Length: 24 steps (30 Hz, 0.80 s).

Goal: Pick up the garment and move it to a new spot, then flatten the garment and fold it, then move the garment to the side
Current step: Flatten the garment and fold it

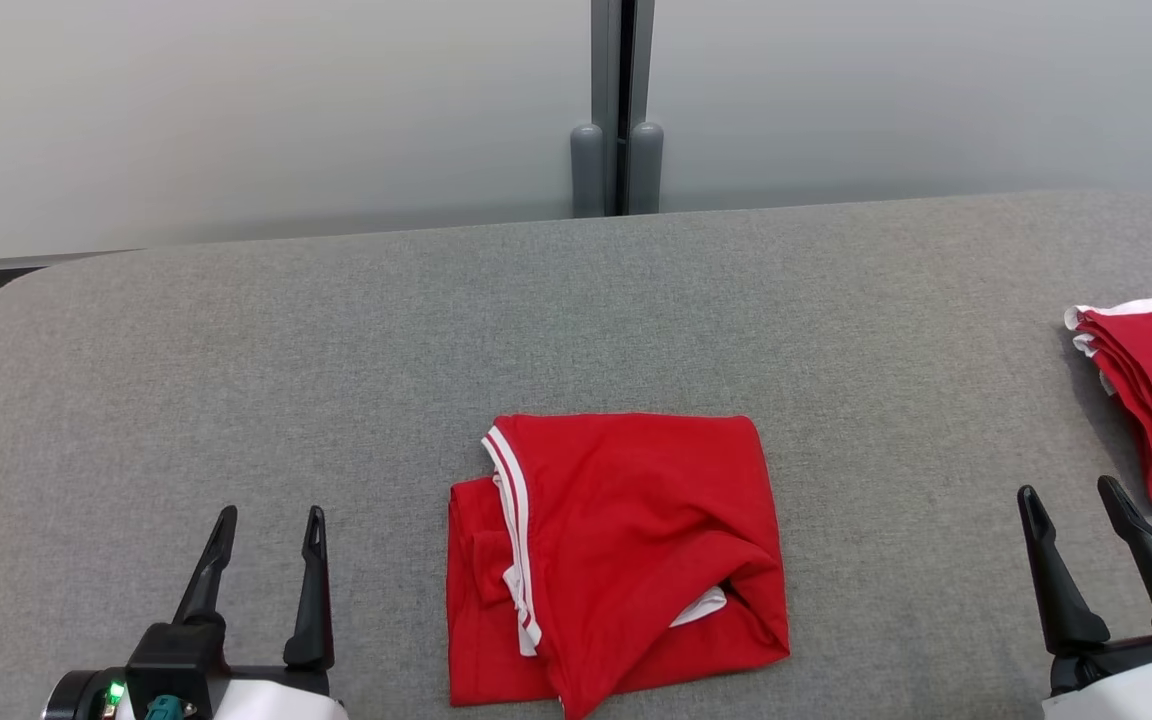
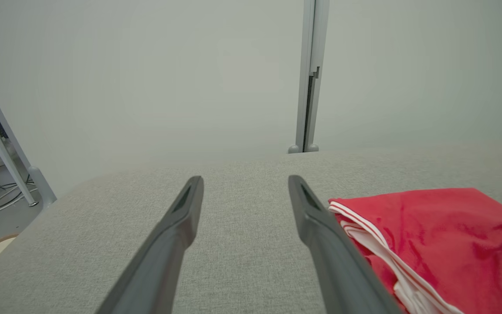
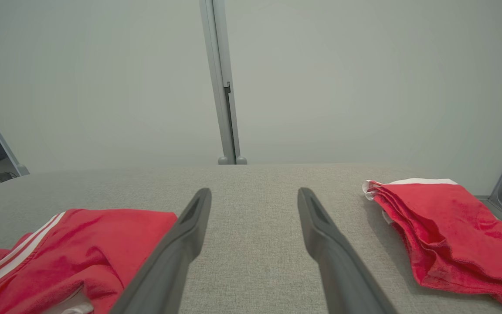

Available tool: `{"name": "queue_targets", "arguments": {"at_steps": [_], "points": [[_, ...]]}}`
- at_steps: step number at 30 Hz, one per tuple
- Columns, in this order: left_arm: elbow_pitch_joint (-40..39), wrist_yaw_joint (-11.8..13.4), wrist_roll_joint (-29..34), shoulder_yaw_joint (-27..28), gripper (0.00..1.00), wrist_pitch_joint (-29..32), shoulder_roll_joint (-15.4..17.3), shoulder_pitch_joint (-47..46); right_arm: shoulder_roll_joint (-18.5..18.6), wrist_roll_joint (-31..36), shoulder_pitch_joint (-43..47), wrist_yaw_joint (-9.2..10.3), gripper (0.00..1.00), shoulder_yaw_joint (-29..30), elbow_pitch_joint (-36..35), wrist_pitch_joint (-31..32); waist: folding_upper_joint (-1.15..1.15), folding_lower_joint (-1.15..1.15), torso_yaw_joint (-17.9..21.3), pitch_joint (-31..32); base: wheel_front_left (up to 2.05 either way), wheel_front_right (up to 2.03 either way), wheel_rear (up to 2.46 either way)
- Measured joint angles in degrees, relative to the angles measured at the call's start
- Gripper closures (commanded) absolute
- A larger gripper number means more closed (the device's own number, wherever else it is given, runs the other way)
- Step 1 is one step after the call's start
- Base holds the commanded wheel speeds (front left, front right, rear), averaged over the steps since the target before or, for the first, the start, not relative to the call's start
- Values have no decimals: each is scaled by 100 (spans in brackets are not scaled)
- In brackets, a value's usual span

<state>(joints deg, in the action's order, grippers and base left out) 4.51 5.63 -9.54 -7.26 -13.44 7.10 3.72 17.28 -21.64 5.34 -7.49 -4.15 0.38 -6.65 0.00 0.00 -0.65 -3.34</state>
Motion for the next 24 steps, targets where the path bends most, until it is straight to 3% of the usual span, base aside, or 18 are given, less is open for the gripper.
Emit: {"name": "queue_targets", "arguments": {"at_steps": [22,23,24], "points": [[-163,107,-55,-55,0,89,78,80,-74,110,30,0,0,55,-200,211,0,0,-27,31,0,0,0],[-165,108,-55,-65,0,82,75,53,-66,107,-13,0,65,-12,-190,213,0,0,-39,6,0,0,0],[-166,108,-54,-80,0,81,68,24,-58,105,-71,0,100,-81,-153,223,0,0,-56,-19,0,0,0]]}}
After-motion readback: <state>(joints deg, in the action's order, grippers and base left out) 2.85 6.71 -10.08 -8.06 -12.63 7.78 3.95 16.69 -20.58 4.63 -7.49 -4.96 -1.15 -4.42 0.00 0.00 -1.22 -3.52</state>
